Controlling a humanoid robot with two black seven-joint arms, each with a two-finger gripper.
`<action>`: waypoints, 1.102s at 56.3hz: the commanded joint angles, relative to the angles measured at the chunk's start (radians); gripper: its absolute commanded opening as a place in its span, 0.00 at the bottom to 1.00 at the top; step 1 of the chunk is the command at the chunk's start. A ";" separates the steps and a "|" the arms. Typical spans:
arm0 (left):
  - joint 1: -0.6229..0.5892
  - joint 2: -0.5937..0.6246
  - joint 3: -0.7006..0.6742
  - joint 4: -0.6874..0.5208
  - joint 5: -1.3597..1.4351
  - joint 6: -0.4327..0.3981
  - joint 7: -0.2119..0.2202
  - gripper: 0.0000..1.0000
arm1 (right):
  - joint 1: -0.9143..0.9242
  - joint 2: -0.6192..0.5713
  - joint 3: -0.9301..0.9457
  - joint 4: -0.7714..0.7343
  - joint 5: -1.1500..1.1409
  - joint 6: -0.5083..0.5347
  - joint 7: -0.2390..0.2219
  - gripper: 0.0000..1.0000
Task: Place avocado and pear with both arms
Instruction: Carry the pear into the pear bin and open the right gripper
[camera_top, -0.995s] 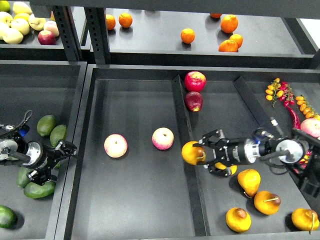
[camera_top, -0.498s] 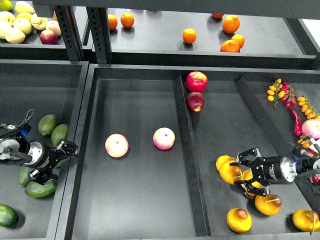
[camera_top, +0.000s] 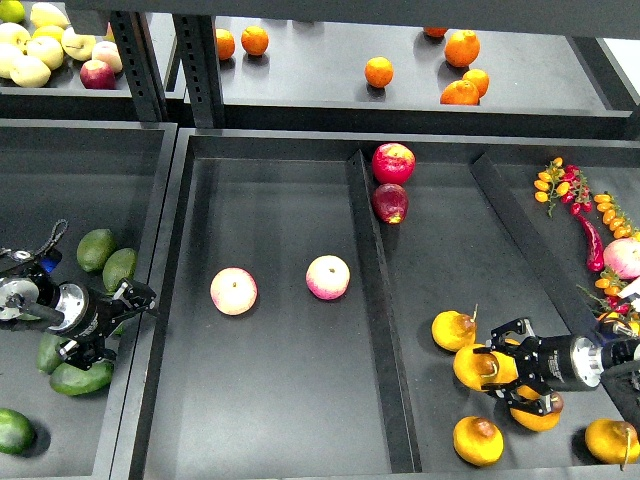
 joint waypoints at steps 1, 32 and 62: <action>-0.002 0.000 0.001 0.000 0.000 0.000 0.000 1.00 | -0.015 0.005 0.003 -0.011 -0.007 0.000 0.000 0.03; -0.004 0.000 0.001 0.000 0.000 0.000 0.000 1.00 | -0.019 0.016 -0.001 -0.028 -0.023 0.000 0.000 0.51; -0.009 0.000 -0.147 0.000 -0.001 0.000 0.000 1.00 | 0.004 -0.007 0.029 0.031 -0.023 0.000 0.000 1.00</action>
